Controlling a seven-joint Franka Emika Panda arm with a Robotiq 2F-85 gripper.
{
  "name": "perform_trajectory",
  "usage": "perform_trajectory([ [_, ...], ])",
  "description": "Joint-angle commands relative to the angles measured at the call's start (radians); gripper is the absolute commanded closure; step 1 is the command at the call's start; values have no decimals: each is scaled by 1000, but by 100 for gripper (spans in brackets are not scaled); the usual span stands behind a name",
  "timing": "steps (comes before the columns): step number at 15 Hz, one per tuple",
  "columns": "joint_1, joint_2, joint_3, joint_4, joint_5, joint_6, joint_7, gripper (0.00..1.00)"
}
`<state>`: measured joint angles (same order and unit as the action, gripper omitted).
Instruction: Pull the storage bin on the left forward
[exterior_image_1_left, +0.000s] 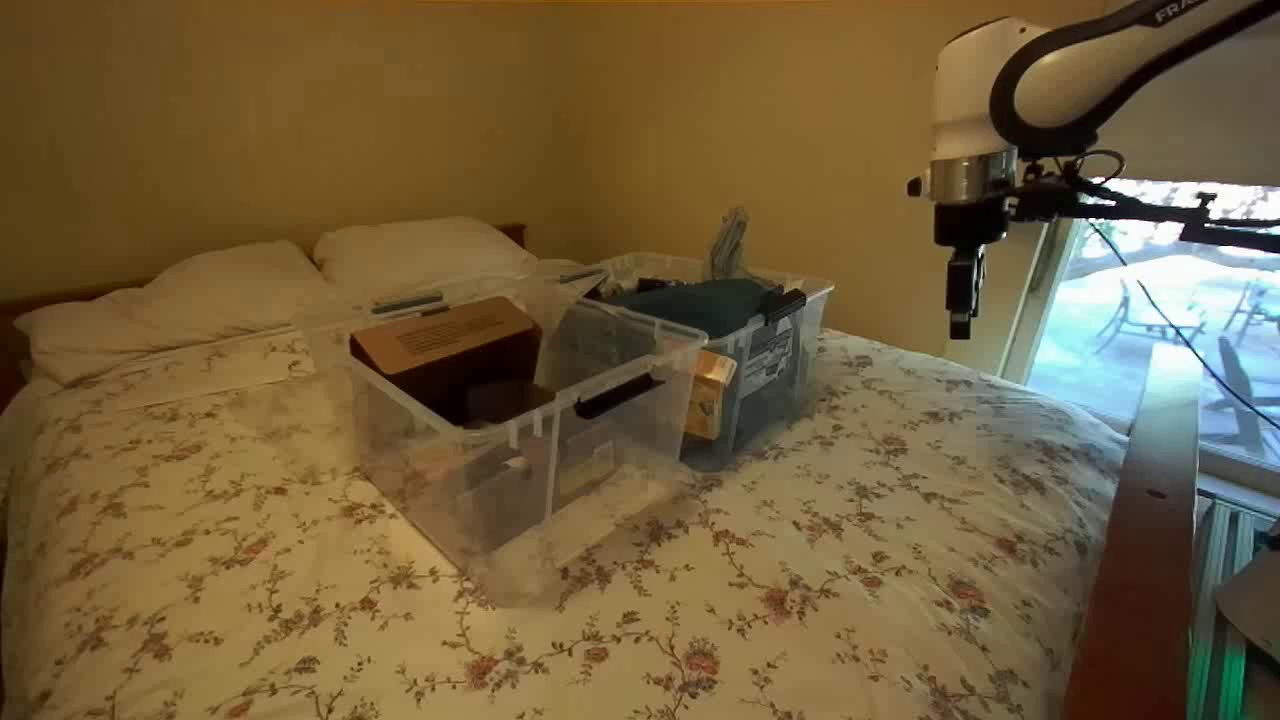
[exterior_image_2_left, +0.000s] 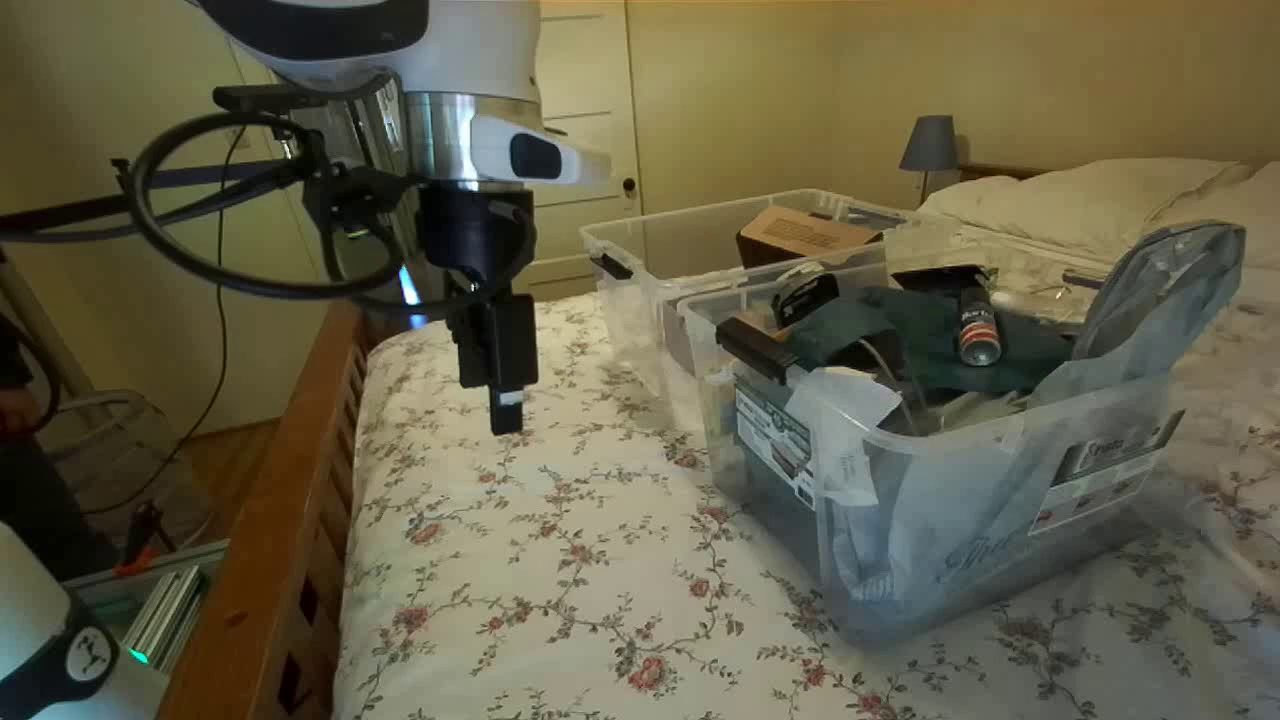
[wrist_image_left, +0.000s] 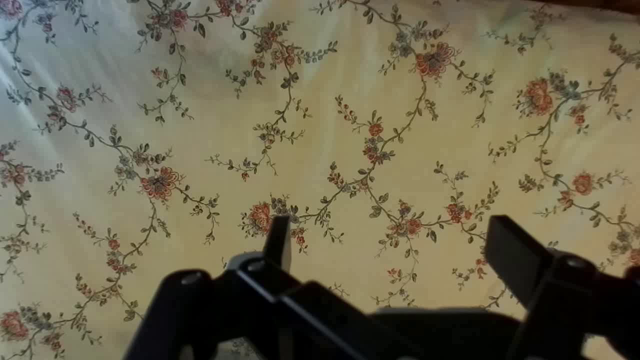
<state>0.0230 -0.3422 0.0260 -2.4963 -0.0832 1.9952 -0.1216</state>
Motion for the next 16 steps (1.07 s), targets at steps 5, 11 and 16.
perform_trajectory([
  [5,5,0,-5,1,-2,-2,2,0],
  [11,19,47,27,69,-67,-30,-17,0],
  [16,84,206,104,332,-165,-101,-99,0],
])
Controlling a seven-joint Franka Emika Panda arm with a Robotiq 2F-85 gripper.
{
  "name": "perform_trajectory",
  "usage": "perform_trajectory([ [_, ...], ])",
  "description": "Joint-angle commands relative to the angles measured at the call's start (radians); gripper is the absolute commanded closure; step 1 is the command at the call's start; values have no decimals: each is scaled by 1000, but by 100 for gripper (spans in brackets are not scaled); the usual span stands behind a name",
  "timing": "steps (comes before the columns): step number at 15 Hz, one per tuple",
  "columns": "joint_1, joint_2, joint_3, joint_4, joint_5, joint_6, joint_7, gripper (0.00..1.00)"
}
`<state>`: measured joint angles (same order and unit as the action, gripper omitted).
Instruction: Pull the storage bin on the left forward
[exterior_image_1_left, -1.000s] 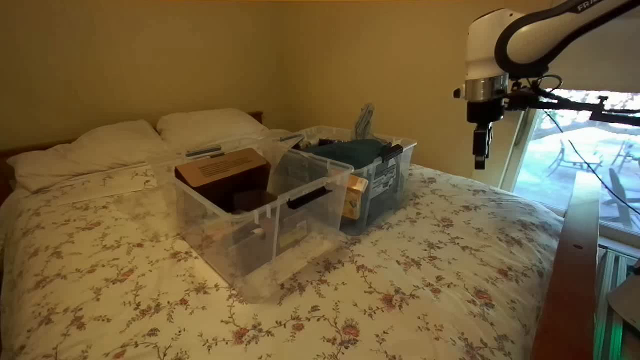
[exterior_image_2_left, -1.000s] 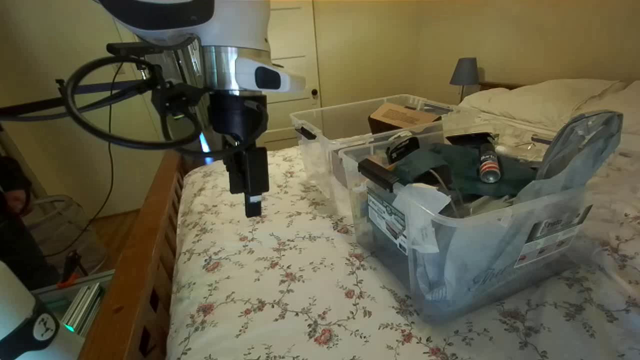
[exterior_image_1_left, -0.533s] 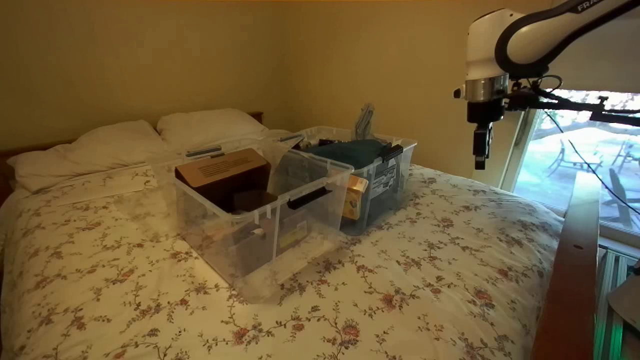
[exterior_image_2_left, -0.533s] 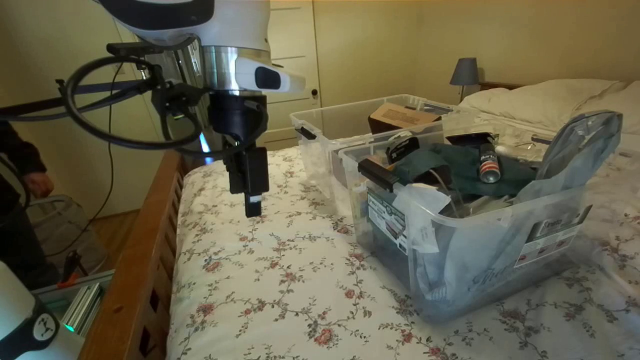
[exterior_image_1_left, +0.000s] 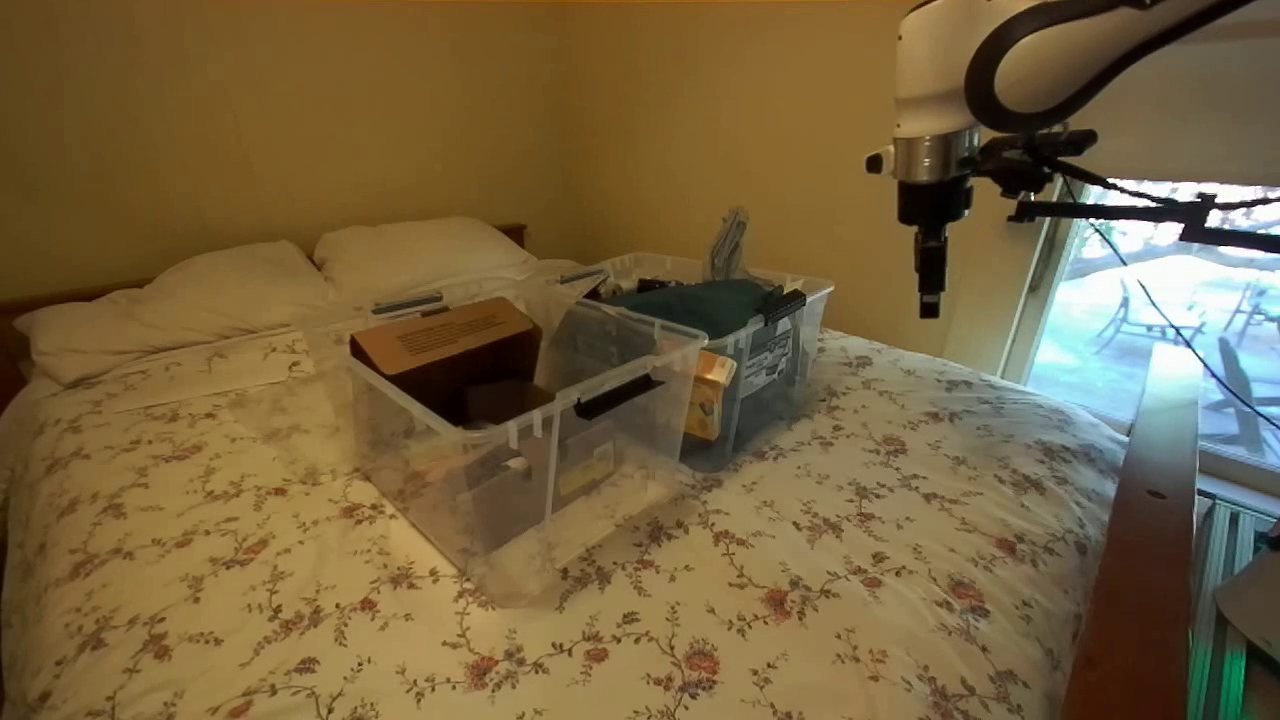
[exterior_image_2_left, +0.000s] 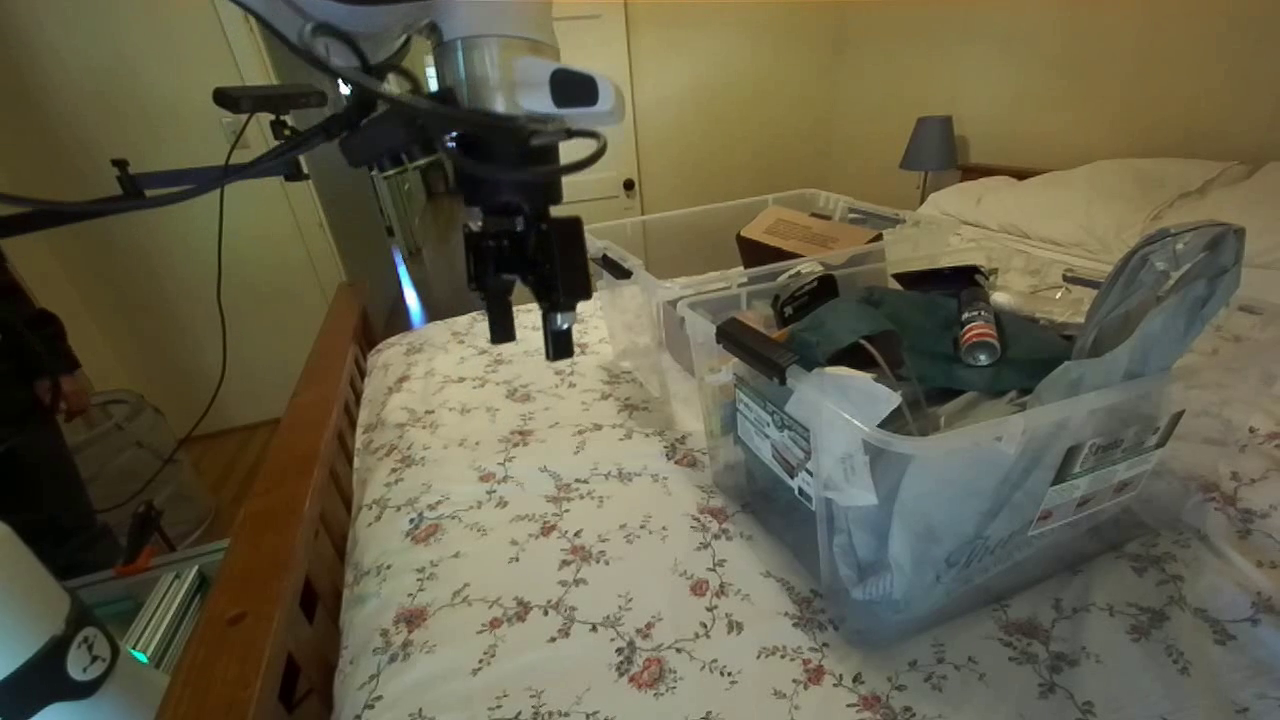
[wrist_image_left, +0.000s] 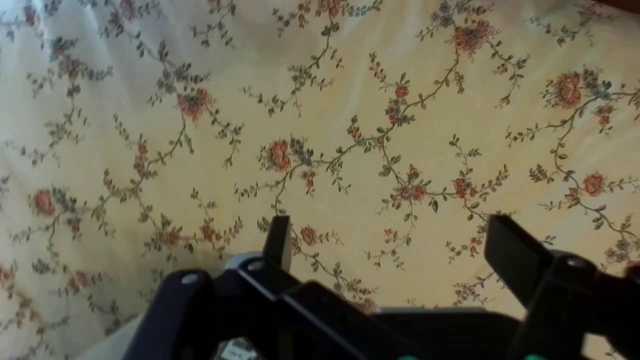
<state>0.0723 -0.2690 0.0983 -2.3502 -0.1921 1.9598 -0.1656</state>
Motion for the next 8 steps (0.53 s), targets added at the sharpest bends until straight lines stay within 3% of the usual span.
perform_trajectory([
  [1,47,175,42,243,-69,-69,-82,0],
  [8,95,484,78,622,-99,-48,-378,0],
])
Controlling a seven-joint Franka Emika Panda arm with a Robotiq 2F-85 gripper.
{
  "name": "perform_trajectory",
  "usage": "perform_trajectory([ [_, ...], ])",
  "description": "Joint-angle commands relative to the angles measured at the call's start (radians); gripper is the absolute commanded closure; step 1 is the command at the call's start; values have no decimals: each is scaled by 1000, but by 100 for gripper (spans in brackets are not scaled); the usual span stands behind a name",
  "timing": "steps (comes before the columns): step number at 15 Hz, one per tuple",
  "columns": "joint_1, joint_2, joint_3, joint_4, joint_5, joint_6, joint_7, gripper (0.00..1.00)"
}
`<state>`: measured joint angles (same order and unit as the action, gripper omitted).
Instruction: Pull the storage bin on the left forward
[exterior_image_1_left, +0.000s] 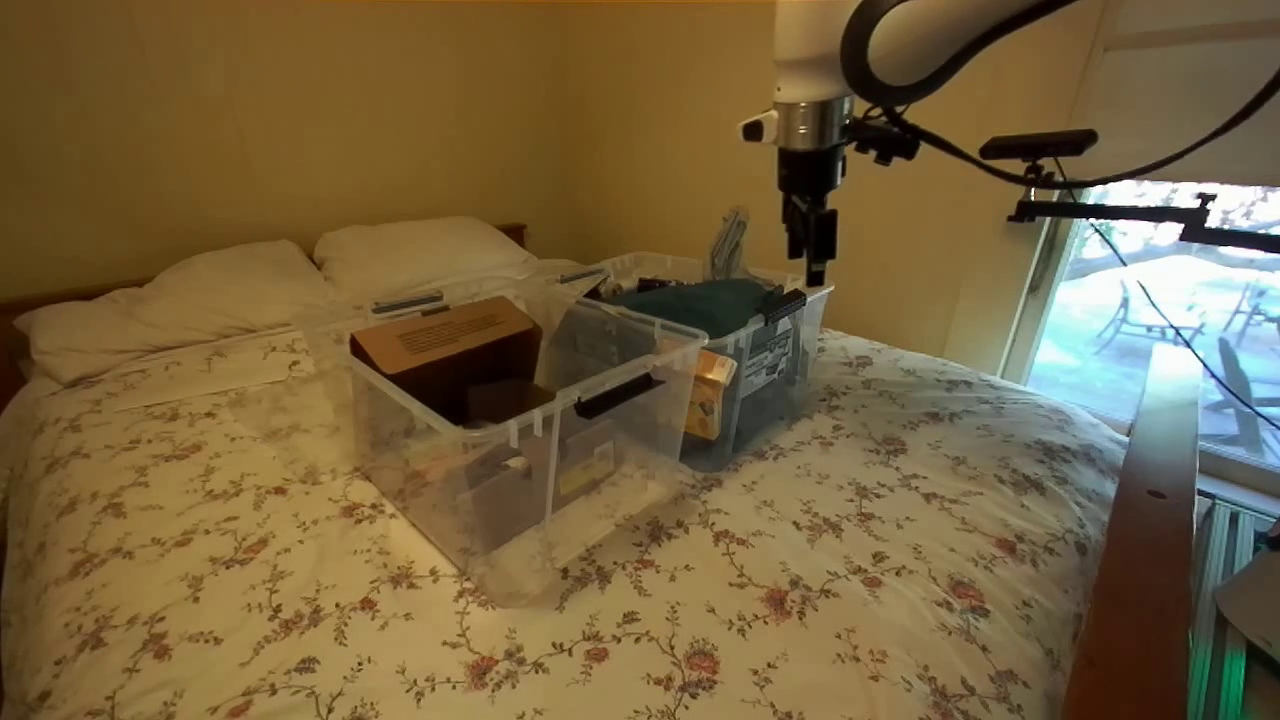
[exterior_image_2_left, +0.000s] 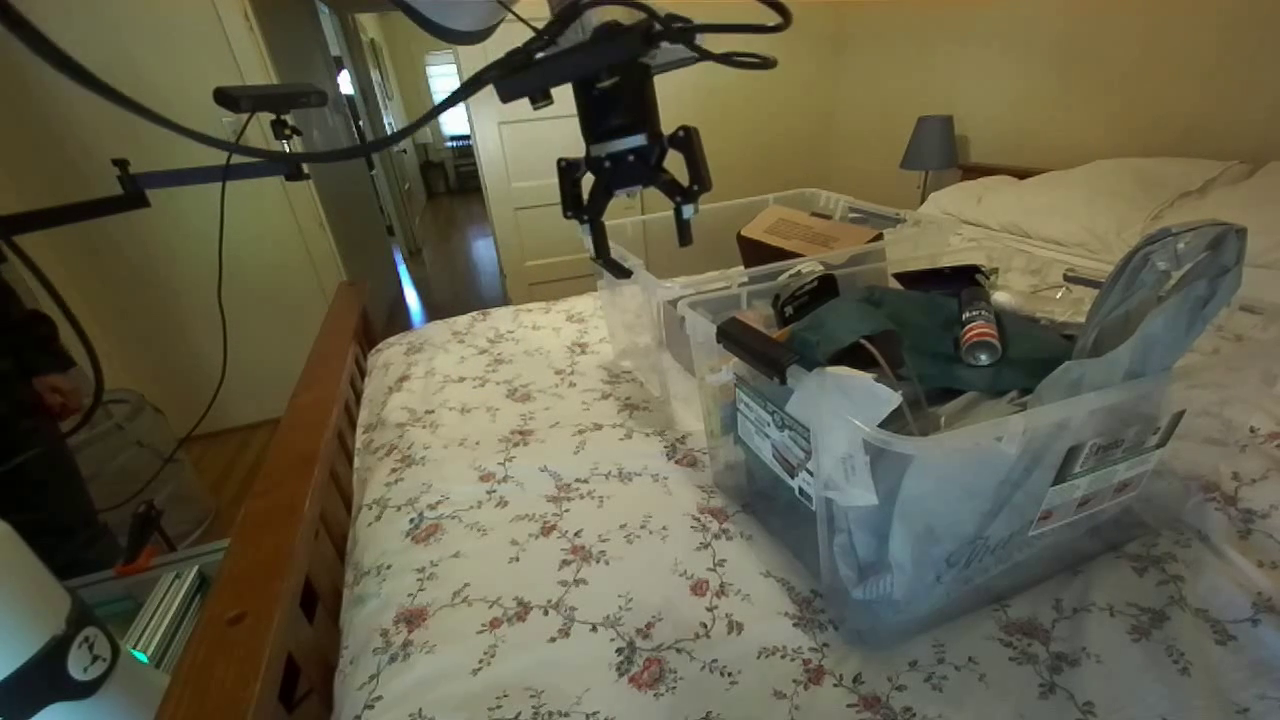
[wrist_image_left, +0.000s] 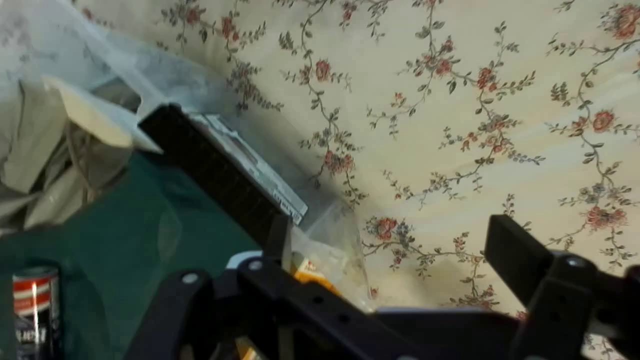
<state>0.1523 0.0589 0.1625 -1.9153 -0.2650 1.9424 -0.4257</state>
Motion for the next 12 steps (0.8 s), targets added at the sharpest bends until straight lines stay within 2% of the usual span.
perform_trajectory([
  [1,16,183,19,223,-24,-46,-169,0],
  [2,6,91,11,103,-1,-4,-92,0],
  [6,11,174,18,190,-1,-12,-150,0],
  [7,17,192,32,197,-11,-17,-216,0],
  [8,23,214,42,210,-22,-5,-274,0],
  [12,73,257,78,211,-69,86,-355,0],
])
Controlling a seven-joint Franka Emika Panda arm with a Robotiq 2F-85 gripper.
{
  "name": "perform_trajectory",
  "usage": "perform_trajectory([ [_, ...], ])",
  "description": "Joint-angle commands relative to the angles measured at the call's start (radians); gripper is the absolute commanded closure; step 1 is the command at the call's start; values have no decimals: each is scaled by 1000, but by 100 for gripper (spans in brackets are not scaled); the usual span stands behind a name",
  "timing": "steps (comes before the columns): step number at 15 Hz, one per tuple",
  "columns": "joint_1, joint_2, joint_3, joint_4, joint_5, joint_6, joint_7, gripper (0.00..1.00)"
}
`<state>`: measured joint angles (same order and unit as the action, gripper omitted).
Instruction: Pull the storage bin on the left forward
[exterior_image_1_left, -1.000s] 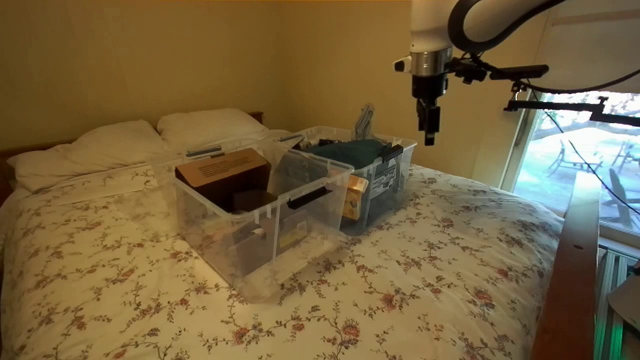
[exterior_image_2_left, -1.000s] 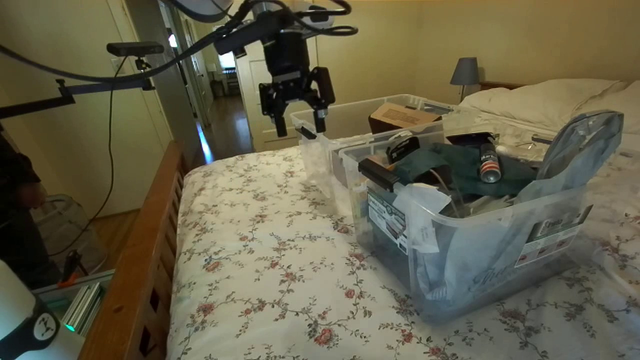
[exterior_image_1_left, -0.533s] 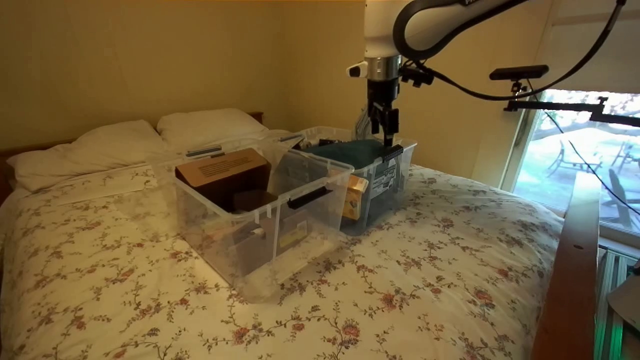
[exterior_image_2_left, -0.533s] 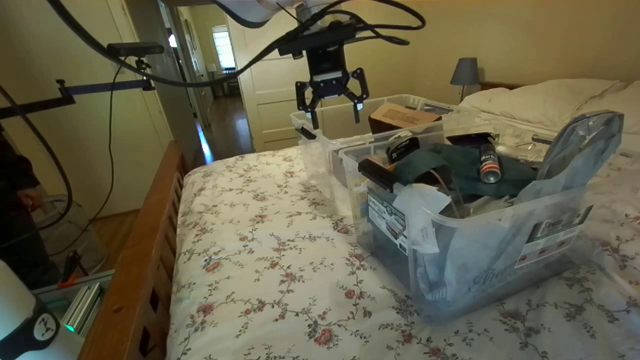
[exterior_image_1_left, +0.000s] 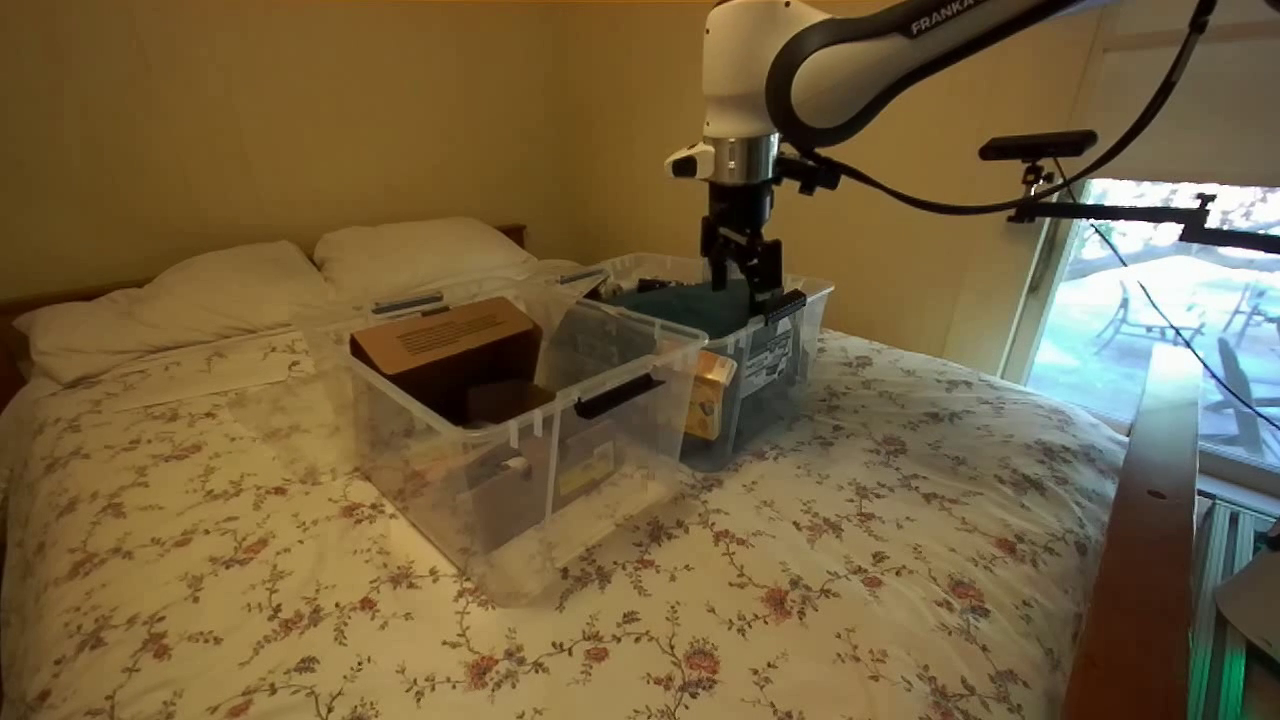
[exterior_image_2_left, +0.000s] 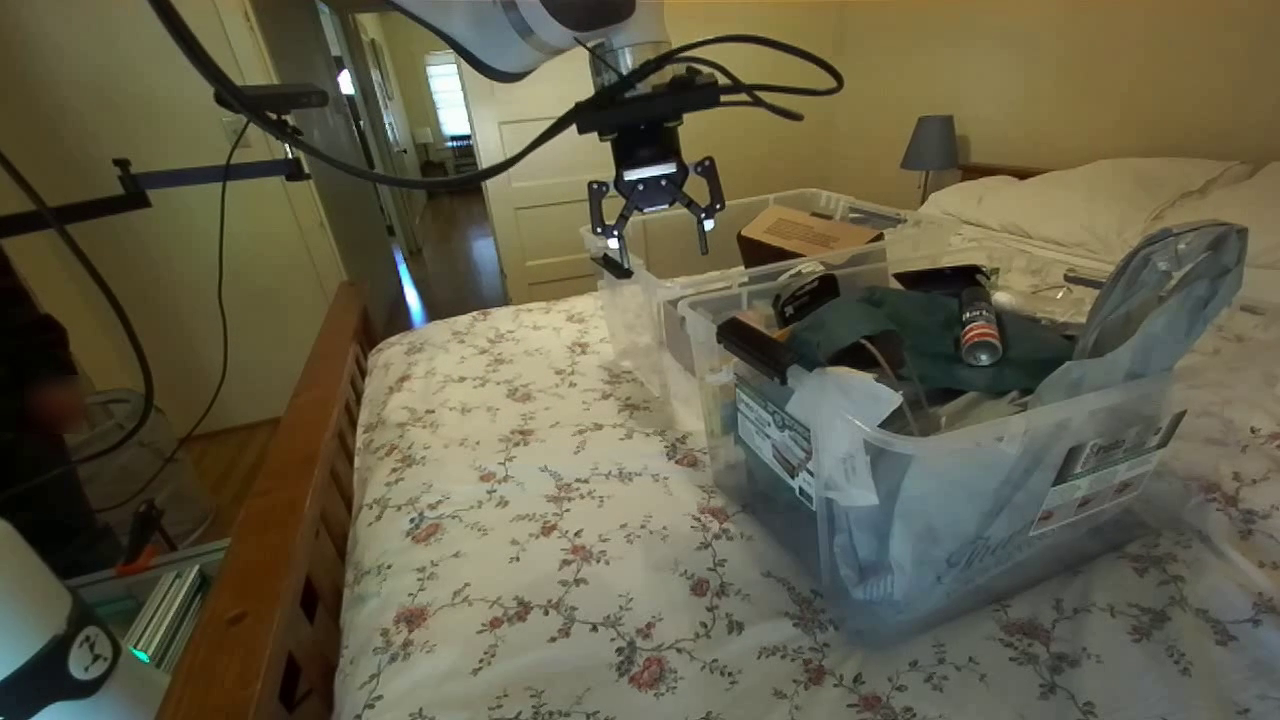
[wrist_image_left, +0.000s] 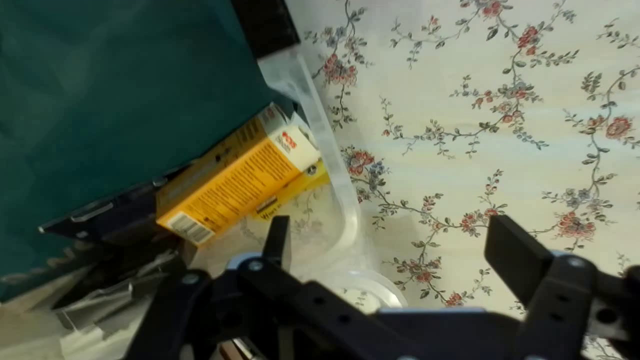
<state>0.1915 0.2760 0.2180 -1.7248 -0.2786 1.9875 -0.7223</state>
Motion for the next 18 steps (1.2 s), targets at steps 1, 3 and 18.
perform_trajectory([
  [1,47,48,29,20,-74,63,-76,0],
  [3,66,71,42,32,-99,105,-127,0],
  [18,22,242,126,210,154,266,-772,0],
])
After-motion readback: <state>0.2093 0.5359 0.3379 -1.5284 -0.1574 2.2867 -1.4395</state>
